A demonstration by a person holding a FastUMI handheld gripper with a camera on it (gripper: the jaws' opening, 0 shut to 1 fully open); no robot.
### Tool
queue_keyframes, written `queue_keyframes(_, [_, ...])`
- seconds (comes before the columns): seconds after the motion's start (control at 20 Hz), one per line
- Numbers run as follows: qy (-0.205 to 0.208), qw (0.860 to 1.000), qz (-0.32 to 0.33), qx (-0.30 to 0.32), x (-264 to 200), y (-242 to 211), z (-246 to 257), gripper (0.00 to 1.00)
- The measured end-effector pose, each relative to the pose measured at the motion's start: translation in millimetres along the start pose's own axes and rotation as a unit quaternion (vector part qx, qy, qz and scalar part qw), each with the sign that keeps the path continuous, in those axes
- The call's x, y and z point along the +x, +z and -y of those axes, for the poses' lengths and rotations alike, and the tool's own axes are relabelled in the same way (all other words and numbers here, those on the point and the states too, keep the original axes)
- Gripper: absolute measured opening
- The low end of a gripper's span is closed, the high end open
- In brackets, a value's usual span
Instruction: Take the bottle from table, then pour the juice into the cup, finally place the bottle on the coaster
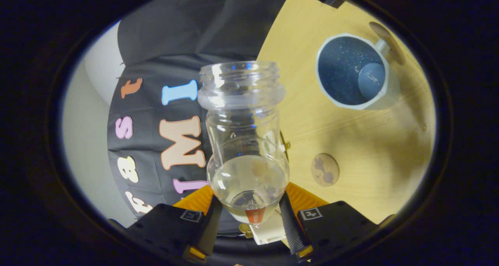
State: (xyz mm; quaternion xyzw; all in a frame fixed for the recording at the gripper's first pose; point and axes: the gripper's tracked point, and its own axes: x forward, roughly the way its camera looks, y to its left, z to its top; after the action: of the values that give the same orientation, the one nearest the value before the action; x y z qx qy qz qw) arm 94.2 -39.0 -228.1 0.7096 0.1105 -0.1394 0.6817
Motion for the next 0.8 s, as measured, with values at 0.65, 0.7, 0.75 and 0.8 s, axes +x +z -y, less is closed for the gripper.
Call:
queue_keyframes(0.65, [0.013, 0.998, 0.006, 0.062, 3, 13, -8, 0.78])
queue_keyframes(0.7, [0.015, 0.998, 0.007, 0.068, 3, 13, -9, 0.78])
queue_keyframes(0.75, [0.015, 0.997, 0.007, 0.073, 3, 13, -9, 0.78])
queue_keyframes(0.8, [0.014, 0.997, 0.008, 0.077, 3, 13, -8, 0.78])
